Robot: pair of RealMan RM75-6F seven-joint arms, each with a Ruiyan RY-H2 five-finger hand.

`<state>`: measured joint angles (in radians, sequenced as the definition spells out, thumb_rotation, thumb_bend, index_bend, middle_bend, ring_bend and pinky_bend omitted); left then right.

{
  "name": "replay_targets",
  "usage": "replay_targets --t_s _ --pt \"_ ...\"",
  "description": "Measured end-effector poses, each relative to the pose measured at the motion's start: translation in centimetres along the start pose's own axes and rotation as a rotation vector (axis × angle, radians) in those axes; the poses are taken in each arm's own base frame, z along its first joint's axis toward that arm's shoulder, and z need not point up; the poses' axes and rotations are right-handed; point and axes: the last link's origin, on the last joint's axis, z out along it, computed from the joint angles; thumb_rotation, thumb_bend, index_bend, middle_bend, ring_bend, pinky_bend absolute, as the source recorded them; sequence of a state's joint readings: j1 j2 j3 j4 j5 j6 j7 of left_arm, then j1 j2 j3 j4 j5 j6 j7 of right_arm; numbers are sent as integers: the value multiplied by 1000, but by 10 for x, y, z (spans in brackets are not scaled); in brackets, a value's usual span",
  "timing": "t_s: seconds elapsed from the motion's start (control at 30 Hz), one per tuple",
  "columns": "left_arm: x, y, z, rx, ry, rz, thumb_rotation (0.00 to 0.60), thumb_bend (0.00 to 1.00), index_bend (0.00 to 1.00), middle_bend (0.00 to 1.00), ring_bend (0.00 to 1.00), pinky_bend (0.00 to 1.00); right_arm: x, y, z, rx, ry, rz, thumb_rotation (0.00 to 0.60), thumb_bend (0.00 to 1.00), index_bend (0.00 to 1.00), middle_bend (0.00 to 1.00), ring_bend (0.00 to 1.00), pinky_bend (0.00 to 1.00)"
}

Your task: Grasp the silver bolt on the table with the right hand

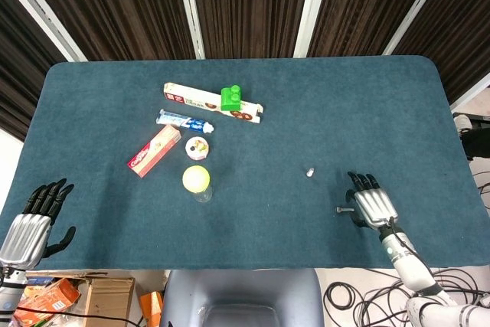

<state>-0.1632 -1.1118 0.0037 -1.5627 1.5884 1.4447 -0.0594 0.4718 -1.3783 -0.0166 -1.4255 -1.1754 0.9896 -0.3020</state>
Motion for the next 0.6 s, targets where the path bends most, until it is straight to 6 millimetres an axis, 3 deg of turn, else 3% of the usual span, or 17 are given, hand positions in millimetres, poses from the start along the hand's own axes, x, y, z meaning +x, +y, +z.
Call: replay_targets --t_s 0.3,0.6 --pt "0 -1 0 -1 -4 2 600 378 0 0 0 75 -4 -1 2 1 -3 15 600 334 521 0 0 0" --pt "0 -1 1 1 -6 1 600 378 0 0 0 75 -7 1 3 -12 -7 12 600 334 523 0 0 0"
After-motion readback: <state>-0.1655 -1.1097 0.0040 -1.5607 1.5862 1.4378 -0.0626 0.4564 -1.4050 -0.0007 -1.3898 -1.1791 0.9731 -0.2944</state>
